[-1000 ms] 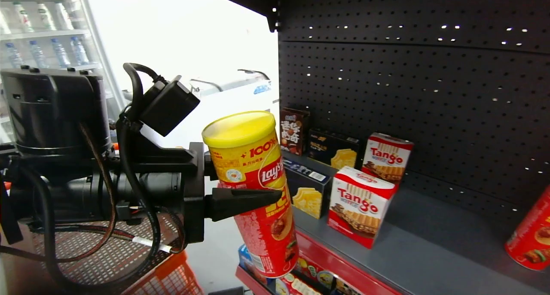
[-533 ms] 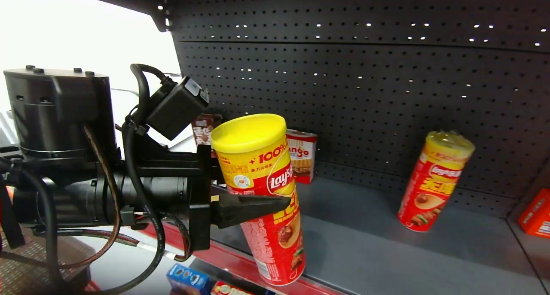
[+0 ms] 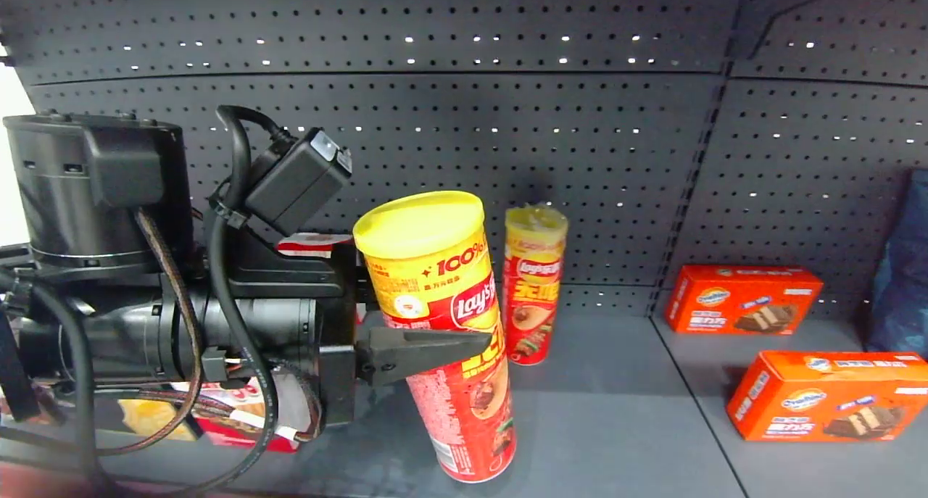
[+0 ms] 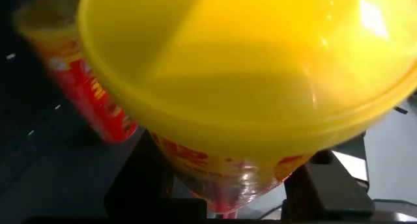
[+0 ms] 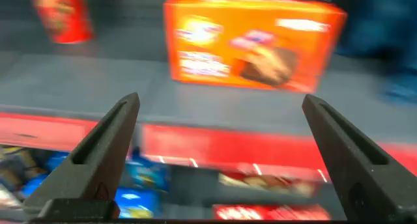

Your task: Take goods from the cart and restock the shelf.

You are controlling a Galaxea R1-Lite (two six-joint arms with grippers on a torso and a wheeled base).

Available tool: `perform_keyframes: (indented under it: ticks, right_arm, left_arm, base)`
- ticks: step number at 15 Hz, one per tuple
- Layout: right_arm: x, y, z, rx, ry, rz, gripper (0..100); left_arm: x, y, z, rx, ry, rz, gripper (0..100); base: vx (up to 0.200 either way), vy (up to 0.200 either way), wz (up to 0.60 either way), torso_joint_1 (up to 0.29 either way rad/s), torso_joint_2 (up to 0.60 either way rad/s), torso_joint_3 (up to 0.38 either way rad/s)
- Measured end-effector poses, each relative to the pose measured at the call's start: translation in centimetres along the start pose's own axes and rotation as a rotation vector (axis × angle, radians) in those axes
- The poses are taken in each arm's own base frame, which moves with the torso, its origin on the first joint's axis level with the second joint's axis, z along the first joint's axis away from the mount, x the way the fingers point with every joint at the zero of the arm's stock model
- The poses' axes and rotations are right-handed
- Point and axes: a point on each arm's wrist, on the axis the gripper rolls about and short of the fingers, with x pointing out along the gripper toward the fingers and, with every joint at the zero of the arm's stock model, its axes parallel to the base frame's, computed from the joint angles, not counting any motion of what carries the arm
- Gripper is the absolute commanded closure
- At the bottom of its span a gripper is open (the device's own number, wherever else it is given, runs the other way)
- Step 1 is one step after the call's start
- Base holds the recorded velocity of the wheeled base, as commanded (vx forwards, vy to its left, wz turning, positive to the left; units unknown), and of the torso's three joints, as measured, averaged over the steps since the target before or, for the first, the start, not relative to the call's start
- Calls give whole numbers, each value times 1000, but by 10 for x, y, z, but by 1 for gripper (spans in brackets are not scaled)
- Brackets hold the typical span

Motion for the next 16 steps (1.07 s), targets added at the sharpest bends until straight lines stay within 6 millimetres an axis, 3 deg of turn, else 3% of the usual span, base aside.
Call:
perform_keyframes:
  ticks: [12,14,16]
  right_arm:
    - [-1,0,2,-19,-7,23,0]
    - [-4,1,25,-17,-61,50,0]
    - [-1,1,62,-14,-87,100,0]
  left_arm:
    - [-9,-4,-9,-17,16,15,100]
    - [-13,-3,-9,-16,11,27,100]
    - [-14,-3,-10,-15,9,31,100]
  base:
    - [0,0,0,0,0,0]
    - [0,0,0,0,0,0]
    - [0,0,0,0,0,0]
